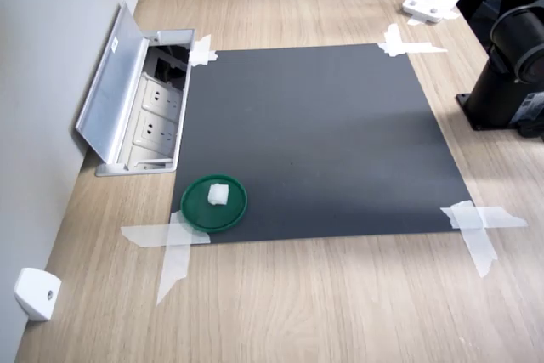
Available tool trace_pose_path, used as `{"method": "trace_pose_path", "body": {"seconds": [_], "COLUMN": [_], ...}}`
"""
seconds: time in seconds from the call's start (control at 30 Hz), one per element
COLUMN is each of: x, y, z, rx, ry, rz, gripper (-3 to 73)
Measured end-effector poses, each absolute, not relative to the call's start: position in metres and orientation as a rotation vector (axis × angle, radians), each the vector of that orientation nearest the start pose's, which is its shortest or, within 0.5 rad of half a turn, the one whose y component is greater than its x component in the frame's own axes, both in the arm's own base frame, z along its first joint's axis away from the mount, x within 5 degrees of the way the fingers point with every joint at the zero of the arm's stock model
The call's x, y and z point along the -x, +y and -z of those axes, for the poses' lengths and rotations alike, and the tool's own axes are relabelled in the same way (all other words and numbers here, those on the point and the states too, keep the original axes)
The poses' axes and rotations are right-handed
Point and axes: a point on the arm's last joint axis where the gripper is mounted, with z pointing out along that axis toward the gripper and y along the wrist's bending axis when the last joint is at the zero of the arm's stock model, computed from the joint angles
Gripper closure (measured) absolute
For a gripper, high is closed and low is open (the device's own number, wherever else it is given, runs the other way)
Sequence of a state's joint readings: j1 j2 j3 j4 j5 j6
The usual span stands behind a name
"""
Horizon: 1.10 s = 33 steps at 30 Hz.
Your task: Grasp a white terminal and put it on the green lid.
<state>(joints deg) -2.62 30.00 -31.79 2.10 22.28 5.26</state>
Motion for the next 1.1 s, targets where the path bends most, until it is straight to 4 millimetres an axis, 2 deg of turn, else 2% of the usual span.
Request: {"method": "trace_pose_path", "body": {"seconds": [0.1,0.2,0.33,0.43,0.57,1.1], "x": [-0.075,-0.055,-0.043,-0.040,-0.040,-0.041], "y": [-0.005,-0.005,-0.004,-0.004,-0.004,-0.005], "z": [-0.305,-0.279,-0.250,-0.238,-0.232,-0.229], "rx": [-0.116,-0.082,-0.059,-0.052,-0.053,-0.052], "ry": [1.735,1.696,1.704,1.739,1.772,1.782], "rz": [0.004,0.062,0.097,0.108,0.108,0.108], "gripper": [60.2,60.5,60.4,60.4,60.4,61.2]}}
